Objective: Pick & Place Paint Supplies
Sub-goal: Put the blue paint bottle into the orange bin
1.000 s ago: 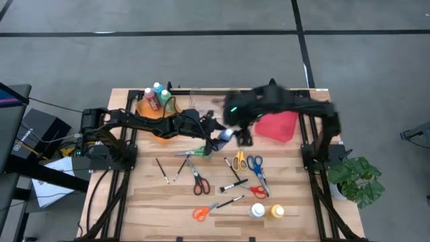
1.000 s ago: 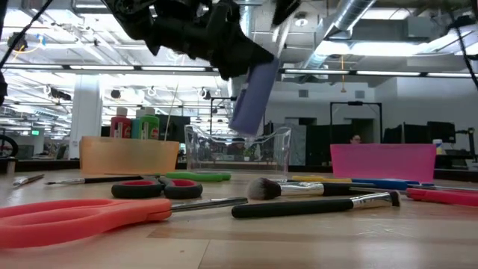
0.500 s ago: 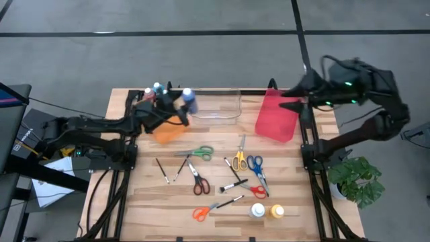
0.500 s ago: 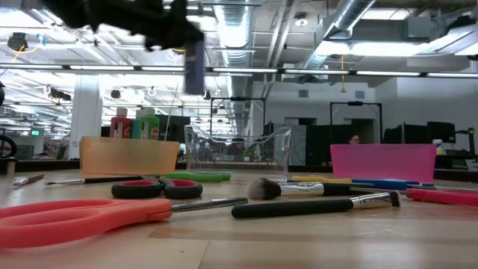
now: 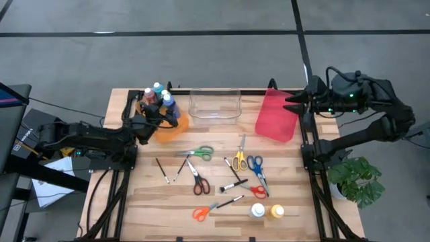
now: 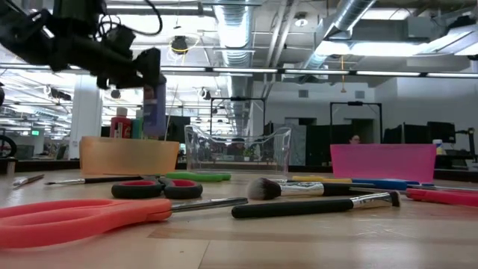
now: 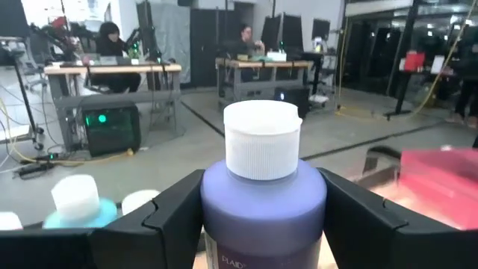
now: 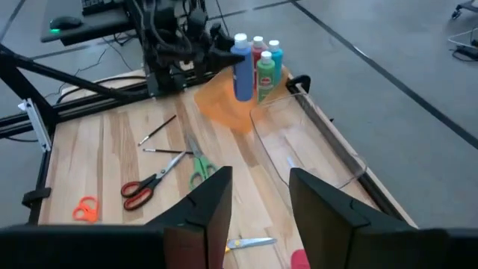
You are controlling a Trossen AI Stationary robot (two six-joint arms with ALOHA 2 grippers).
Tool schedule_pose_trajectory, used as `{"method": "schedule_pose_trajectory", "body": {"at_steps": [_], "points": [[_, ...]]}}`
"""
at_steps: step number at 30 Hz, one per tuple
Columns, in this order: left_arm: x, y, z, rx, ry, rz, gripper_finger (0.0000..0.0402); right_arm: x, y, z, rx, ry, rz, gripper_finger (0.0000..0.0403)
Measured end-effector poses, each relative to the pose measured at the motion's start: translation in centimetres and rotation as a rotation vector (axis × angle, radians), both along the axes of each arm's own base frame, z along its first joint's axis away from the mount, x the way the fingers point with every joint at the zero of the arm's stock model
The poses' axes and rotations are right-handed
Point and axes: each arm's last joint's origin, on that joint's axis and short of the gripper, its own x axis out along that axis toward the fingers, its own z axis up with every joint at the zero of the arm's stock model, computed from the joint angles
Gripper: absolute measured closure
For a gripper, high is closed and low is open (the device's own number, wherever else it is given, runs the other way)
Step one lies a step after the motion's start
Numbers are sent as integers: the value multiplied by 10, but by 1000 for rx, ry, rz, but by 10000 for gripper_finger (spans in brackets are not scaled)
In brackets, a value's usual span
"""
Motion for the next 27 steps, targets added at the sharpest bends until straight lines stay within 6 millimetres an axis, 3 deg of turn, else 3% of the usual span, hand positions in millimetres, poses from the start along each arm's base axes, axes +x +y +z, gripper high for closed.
{"method": "schedule_pose_trajectory", "body": {"at_steps": [10,27], "points": [[12,8,-33,-31,103,26,168,6,0,-4,7,3,-3,270],[21,25,-65,-39,137,98,172,6,0,-3,17,-19,-6,270]]}}
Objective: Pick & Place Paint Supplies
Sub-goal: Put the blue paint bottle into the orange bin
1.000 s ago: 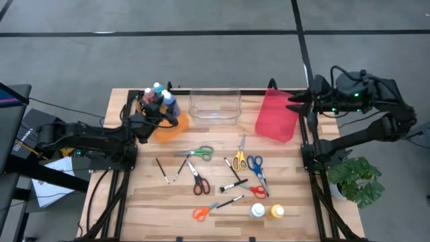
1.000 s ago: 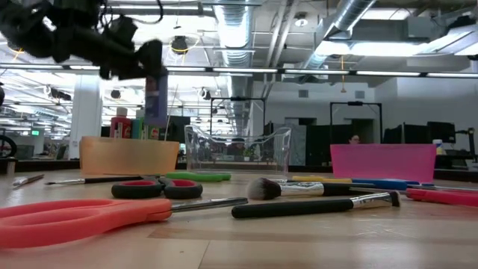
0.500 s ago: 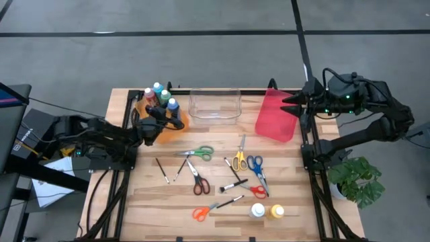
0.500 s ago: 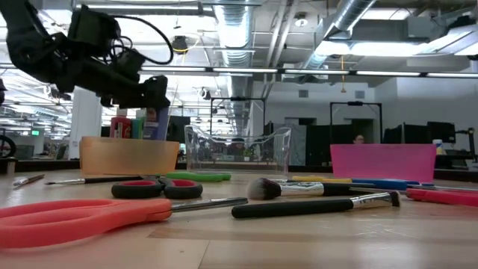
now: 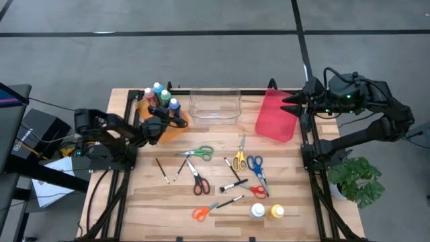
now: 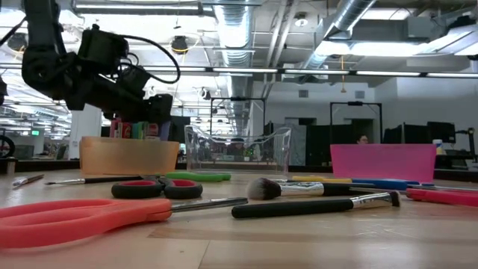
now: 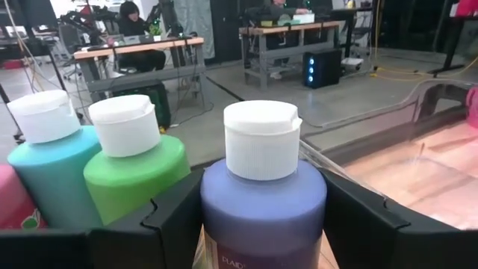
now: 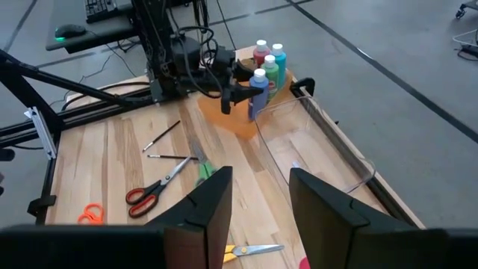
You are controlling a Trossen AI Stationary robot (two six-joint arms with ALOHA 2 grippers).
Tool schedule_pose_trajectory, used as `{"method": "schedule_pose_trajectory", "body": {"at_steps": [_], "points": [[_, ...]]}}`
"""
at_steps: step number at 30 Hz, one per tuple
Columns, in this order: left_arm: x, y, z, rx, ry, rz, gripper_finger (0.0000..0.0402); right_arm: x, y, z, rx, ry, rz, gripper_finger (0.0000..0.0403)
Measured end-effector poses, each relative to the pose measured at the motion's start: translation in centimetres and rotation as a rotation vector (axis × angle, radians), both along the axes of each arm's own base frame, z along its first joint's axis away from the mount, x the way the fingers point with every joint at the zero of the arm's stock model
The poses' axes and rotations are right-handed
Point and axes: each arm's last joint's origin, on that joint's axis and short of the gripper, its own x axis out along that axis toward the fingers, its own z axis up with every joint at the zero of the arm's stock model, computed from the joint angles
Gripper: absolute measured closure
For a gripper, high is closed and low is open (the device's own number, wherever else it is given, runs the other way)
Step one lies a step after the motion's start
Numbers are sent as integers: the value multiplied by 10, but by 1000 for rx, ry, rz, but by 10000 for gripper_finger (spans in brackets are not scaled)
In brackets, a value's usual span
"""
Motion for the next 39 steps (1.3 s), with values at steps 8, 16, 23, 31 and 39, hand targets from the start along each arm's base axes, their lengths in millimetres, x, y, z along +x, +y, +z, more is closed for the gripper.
{"method": "schedule_pose_trajectory", "body": {"at_steps": [8,16,23,31,39], "points": [[-1,5,-3,7,-14,22,166,0,0,0,0,0,0,270],[-4,5,-3,7,-20,30,168,0,0,0,8,1,-2,269],[-4,5,-4,7,-19,29,147,0,0,0,9,2,0,269],[-4,5,-2,11,-29,25,113,0,1,0,20,1,19,269],[-7,0,14,45,-16,6,72,0,1,0,20,-2,19,269]]}}
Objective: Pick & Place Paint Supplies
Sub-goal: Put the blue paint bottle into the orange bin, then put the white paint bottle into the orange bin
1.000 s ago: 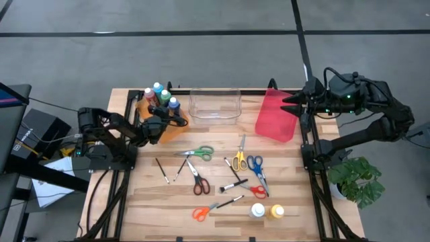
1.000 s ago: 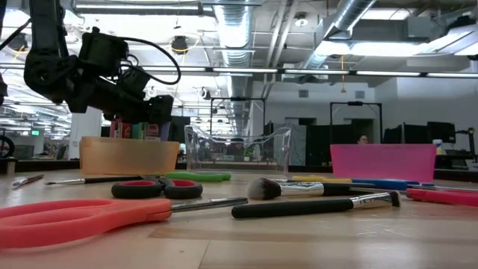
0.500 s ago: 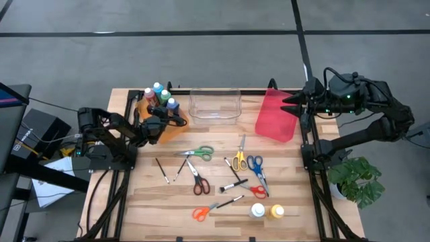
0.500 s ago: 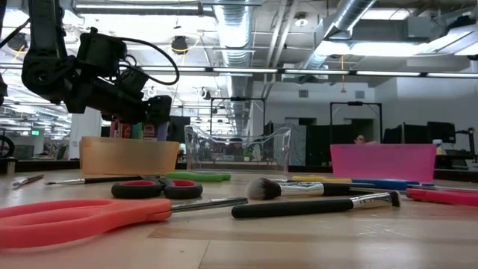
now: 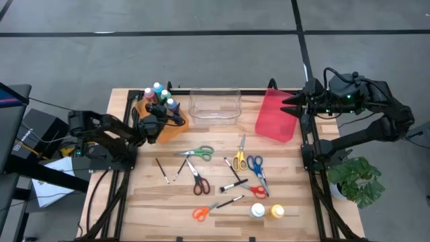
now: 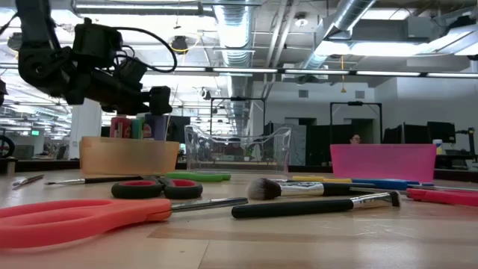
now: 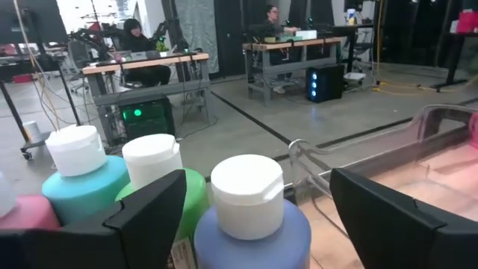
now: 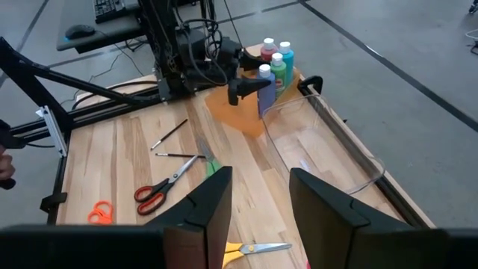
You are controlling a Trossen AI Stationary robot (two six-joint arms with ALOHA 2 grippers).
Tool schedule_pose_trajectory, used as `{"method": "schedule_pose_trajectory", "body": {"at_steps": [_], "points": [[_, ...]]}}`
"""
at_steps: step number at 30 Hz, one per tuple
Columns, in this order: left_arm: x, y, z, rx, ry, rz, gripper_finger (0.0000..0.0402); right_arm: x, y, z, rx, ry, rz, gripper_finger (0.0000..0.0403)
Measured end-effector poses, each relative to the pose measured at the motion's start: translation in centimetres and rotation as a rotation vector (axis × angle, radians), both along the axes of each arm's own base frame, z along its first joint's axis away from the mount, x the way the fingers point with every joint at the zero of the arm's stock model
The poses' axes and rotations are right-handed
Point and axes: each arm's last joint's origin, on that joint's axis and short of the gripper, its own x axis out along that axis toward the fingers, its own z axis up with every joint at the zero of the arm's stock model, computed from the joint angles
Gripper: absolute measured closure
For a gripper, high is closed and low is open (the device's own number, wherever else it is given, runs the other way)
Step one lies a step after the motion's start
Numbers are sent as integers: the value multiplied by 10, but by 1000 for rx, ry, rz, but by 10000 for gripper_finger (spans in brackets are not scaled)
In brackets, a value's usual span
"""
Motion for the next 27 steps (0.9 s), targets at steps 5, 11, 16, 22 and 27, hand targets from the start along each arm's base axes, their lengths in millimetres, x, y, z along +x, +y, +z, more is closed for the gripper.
{"method": "schedule_pose_trajectory", "body": {"at_steps": [5,11,16,22,27], "points": [[-4,-7,11,2,5,-27,61,0,0,0,-2,1,1,269],[-11,-21,42,76,-112,-93,60,0,1,0,2,2,22,269],[-9,-43,75,120,-300,-343,59,0,1,-1,-3,12,61,269],[25,-79,110,106,-257,-724,62,-1,2,-1,-30,19,77,269],[61,-113,126,44,-181,-977,69,-1,2,-1,-65,29,123,269]]}}
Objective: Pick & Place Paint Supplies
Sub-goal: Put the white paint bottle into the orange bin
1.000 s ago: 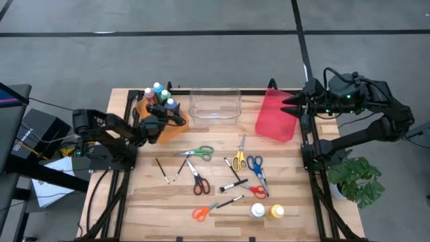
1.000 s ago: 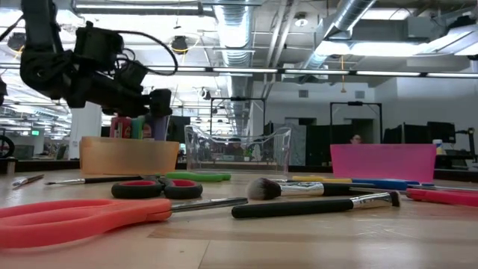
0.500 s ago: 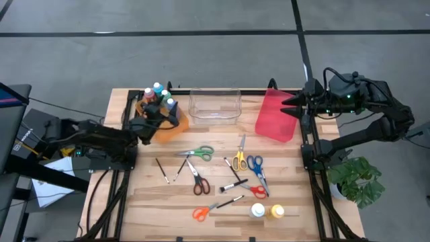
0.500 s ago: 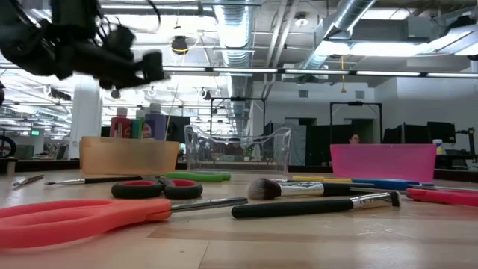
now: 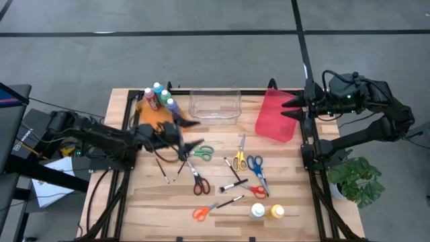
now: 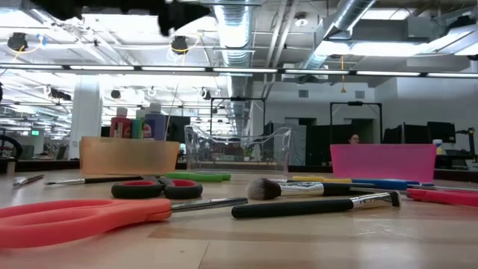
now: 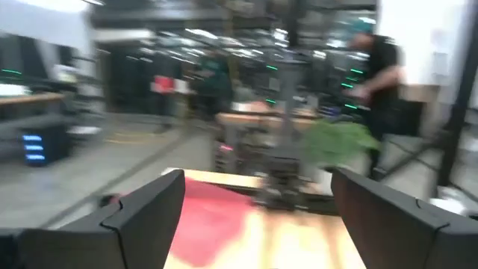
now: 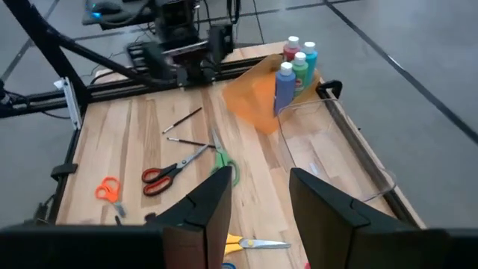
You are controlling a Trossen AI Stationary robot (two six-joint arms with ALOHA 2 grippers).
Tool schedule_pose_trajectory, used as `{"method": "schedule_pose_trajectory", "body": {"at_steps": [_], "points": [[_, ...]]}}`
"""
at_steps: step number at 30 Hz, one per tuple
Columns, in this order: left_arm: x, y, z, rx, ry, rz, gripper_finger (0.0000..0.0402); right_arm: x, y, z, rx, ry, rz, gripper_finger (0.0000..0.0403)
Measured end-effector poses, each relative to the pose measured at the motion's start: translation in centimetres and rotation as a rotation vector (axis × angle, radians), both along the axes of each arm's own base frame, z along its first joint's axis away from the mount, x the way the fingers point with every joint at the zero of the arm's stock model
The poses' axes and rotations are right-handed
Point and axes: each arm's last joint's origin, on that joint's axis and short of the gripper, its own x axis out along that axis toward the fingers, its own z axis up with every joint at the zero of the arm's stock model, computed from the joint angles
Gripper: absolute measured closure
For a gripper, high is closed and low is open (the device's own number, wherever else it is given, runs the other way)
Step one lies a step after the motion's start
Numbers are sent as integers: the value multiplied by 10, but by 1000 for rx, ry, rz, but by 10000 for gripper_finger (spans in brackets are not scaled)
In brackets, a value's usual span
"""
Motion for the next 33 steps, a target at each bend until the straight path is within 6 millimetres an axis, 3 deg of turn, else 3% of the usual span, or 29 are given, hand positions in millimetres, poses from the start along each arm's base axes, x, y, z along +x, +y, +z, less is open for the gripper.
{"method": "schedule_pose_trajectory", "body": {"at_steps": [4,10,21,27,33], "points": [[30,-24,4,-14,26,-117,71,0,0,0,-18,4,18,269],[76,-53,-12,3,99,-215,71,0,1,0,-23,8,72,269],[156,-84,-42,25,126,-446,71,1,2,0,-4,9,97,269],[185,-106,-53,35,106,-550,72,1,2,-1,-6,14,98,269],[201,-130,-67,38,112,-606,72,1,3,-1,-8,21,105,269]]}}
